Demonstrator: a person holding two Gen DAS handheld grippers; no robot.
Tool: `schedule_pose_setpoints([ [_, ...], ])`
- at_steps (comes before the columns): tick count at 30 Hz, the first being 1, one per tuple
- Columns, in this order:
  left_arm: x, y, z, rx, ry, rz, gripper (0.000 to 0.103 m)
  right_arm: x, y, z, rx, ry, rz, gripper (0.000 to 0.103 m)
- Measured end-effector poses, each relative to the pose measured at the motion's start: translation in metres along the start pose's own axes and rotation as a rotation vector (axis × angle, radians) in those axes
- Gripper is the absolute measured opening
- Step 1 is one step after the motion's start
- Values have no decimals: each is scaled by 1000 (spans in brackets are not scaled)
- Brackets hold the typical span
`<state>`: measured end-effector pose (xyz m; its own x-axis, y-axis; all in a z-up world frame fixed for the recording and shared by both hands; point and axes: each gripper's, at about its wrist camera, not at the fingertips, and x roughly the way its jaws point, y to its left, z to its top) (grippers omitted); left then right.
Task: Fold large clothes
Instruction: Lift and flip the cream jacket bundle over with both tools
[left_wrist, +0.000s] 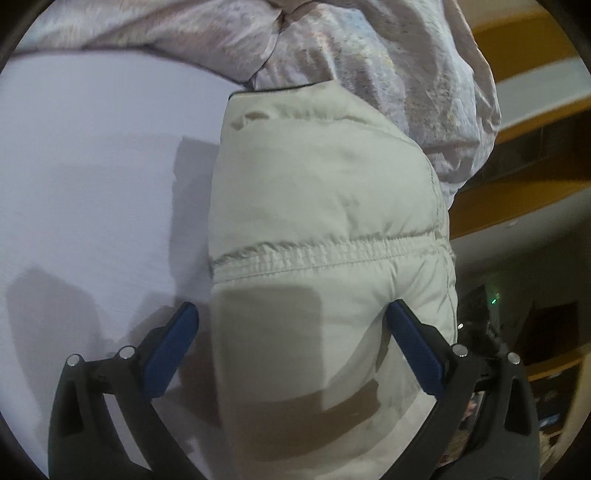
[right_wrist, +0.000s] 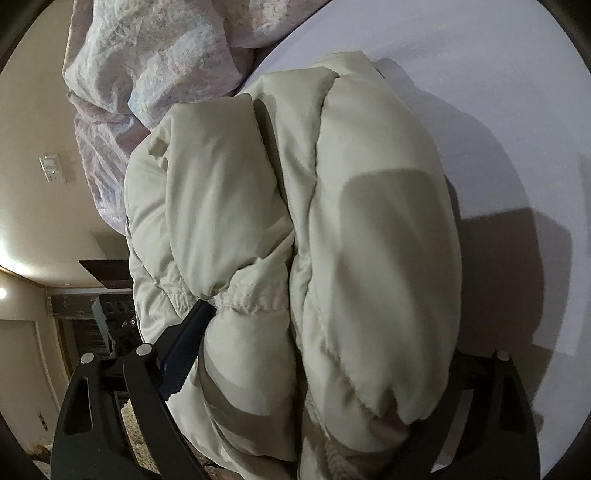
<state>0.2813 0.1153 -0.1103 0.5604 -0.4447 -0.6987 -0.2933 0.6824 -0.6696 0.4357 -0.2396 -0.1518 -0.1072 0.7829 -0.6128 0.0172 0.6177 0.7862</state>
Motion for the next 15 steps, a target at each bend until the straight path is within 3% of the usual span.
schedule_pose_setpoints([
  [6,12,14,-6,-127,18,-107,101,-2,-6,-3,24,-8,40,93],
  [8,10,11,-7,-121,15,-111,96,-2,-3,-6,15,-18,55,91],
  [9,8,9,-7,-120,16,-116,93,-4,-2,-8,10,-30,70,88],
  [11,2,9,-3,-122,11,-127,82,-6,-2,-11,12,-44,107,71],
  [15,-16,7,7,-102,-15,-138,74,-5,15,-13,-21,-63,161,55],
])
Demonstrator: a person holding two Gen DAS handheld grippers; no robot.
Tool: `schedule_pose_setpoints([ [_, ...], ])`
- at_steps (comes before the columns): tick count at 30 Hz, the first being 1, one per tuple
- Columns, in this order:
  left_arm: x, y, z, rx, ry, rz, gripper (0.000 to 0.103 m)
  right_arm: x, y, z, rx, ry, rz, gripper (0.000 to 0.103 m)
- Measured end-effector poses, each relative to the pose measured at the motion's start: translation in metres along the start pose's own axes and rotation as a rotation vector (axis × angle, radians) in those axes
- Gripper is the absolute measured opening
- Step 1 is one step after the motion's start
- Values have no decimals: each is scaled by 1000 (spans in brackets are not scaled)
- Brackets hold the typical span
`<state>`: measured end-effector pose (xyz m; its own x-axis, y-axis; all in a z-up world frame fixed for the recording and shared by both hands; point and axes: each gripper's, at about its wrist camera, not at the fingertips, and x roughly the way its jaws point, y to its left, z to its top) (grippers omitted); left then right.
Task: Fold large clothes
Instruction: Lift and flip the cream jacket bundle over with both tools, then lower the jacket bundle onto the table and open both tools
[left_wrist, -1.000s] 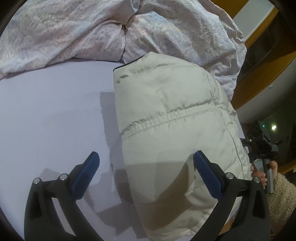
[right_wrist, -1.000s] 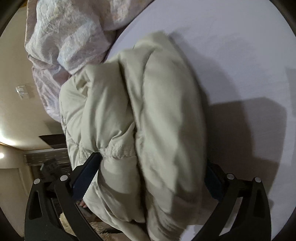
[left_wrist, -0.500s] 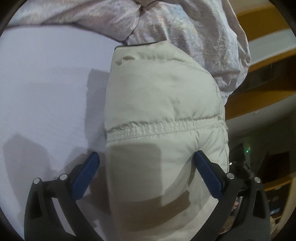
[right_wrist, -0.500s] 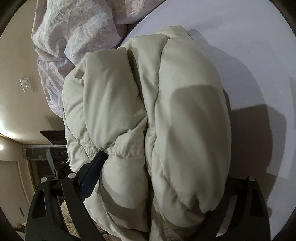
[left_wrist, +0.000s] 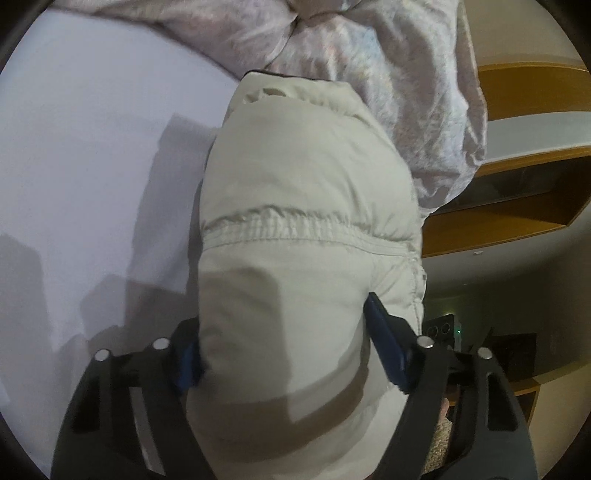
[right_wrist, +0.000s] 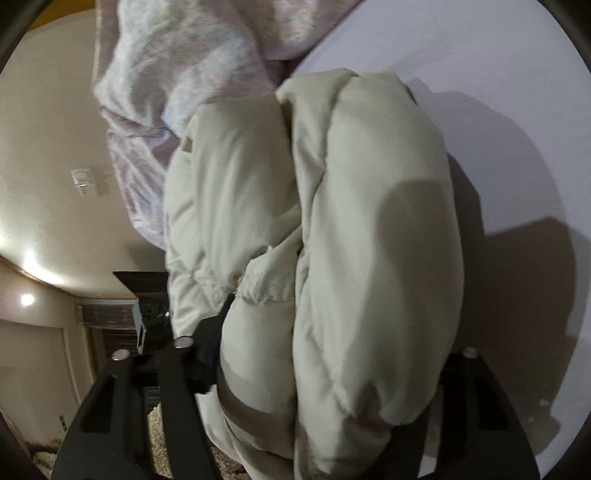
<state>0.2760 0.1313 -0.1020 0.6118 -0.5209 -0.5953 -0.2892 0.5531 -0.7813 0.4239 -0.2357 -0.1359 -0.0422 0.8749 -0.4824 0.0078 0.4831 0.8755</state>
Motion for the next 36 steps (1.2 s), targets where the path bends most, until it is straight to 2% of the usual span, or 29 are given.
schedule_pose_setpoints([
  [2,-13,-2,6,13,-28,-8,71,8,15,4,-32,-5,17,51],
  [7,-51,0,29,24,-126,-31,71,29,60,20,-125,-22,58,48],
  [13,-79,15,49,17,-195,-15,72,64,94,43,-196,1,34,48],
  [22,-84,53,72,-29,-191,55,72,110,99,55,-219,39,-49,48],
  [26,-76,57,77,0,-184,81,72,113,99,59,-234,19,-82,47],
  [29,-69,55,82,28,-192,126,74,123,99,65,-249,-3,-157,48],
  [30,-66,54,84,46,-195,153,74,126,97,65,-251,-7,-187,48],
  [35,-63,43,82,120,-211,260,82,122,95,58,-234,-58,-323,71],
  [36,-65,39,81,132,-209,286,83,116,97,56,-237,-61,-343,72],
])
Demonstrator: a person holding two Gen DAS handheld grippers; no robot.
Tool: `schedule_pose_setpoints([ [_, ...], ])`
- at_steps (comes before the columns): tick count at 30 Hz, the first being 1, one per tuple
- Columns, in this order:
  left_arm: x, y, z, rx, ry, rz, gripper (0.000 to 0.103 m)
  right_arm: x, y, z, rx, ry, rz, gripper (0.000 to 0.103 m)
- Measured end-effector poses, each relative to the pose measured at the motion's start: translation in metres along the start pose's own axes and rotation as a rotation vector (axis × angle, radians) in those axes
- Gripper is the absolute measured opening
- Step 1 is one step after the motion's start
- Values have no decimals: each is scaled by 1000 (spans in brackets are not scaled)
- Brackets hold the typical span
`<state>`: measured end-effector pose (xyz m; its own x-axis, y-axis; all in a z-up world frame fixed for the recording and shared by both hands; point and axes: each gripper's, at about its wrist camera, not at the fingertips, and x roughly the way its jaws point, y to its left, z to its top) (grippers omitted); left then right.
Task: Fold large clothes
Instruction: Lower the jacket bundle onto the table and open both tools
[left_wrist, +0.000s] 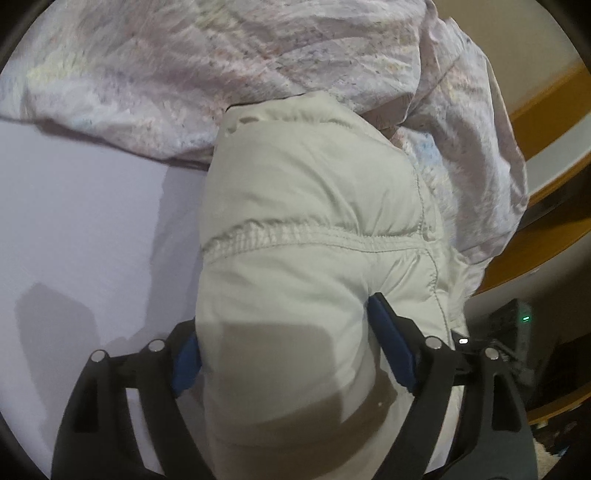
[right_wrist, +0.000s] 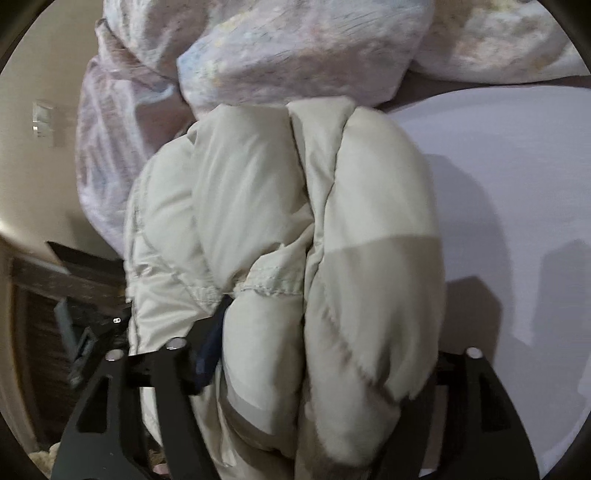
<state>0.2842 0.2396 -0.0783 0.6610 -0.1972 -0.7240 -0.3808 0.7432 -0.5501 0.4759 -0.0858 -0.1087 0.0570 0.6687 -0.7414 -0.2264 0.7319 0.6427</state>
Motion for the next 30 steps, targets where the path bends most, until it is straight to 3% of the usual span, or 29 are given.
schedule_pose_setpoints([
  [4,-21,-9,2,68,-37,101,85,-31,5,0,-16,-59,-70,74],
  [8,-47,-22,5,151,-107,174,89,-78,19,-2,-65,-256,-144,75],
  [10,-51,-30,5,180,-115,179,91,-84,30,0,-114,-299,-143,73],
  [14,-43,-62,0,259,-121,182,92,-66,78,-2,-328,-293,-220,53],
  [17,-30,-84,-5,325,-120,201,93,-48,96,-9,-428,-278,-271,47],
  [22,-8,-99,-10,399,-93,258,93,-13,85,-9,-445,-181,-405,46],
  [30,9,-98,-17,447,-108,298,101,9,70,-10,-407,-159,-419,47],
])
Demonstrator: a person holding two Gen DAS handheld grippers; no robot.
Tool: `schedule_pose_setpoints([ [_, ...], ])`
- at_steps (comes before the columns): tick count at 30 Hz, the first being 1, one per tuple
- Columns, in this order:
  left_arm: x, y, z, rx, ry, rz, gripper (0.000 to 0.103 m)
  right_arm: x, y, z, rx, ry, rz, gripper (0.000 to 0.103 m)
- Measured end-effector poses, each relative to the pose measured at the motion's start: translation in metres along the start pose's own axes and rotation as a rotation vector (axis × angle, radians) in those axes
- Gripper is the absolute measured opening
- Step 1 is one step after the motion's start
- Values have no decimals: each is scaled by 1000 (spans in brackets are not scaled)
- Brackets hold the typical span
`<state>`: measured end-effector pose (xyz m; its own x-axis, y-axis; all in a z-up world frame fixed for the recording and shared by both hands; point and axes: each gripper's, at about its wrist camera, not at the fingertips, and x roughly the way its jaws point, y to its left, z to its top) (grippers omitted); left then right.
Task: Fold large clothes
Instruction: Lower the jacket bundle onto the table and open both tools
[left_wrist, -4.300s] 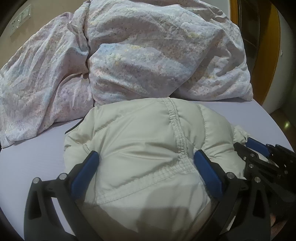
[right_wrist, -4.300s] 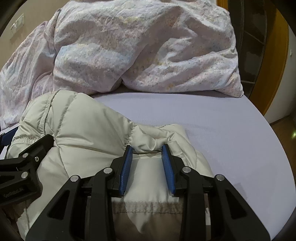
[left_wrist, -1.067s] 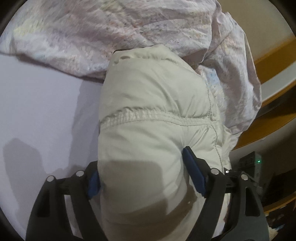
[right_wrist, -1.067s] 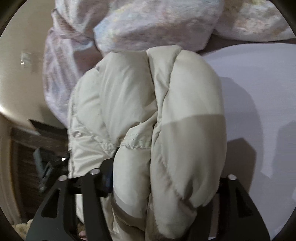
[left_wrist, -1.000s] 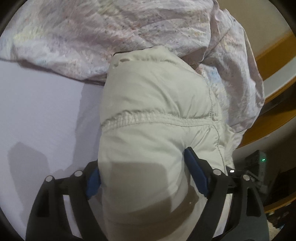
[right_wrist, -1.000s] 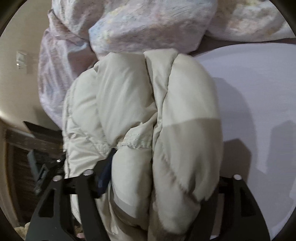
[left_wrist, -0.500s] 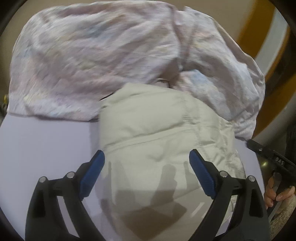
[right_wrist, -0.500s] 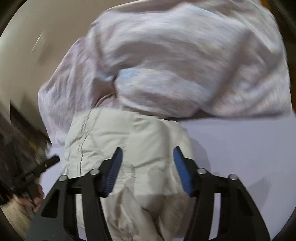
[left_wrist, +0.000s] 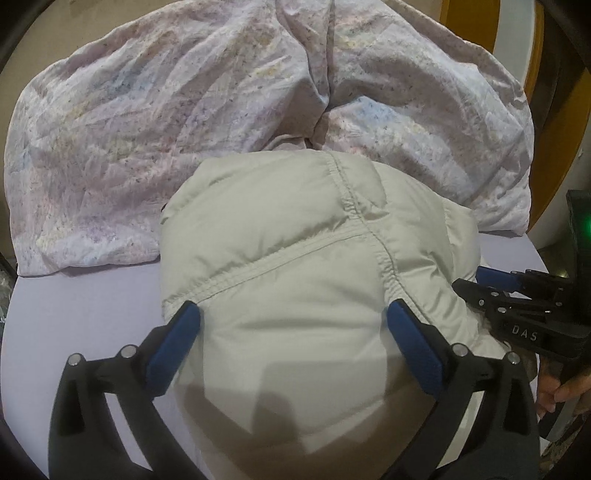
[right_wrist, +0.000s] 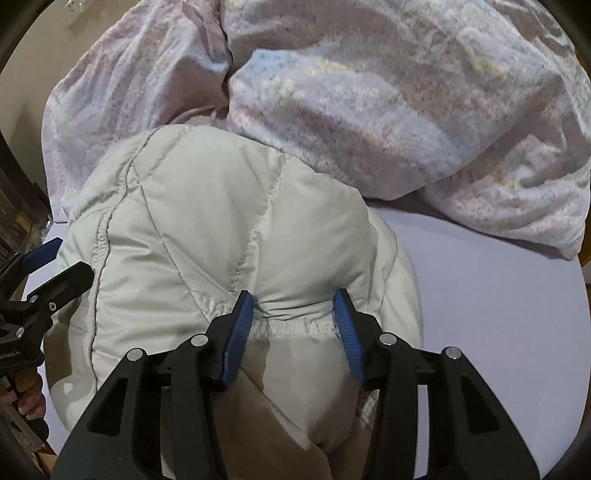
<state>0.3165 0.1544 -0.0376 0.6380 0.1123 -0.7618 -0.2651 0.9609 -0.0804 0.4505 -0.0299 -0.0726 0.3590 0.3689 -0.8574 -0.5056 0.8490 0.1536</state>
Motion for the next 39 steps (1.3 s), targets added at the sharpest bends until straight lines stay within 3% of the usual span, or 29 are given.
schedule_pose_setpoints([
  [20,22,-1,-10,51,-40,36,101,2,-2,-13,53,-66,2,48],
  [24,25,1,-9,47,-32,32,101,-14,-12,-2,129,-142,17,47],
  [30,27,-1,-8,57,-25,41,101,15,-6,3,73,-80,-54,51],
  [39,20,-2,-4,54,-20,56,101,11,-10,17,118,-16,-44,61],
])
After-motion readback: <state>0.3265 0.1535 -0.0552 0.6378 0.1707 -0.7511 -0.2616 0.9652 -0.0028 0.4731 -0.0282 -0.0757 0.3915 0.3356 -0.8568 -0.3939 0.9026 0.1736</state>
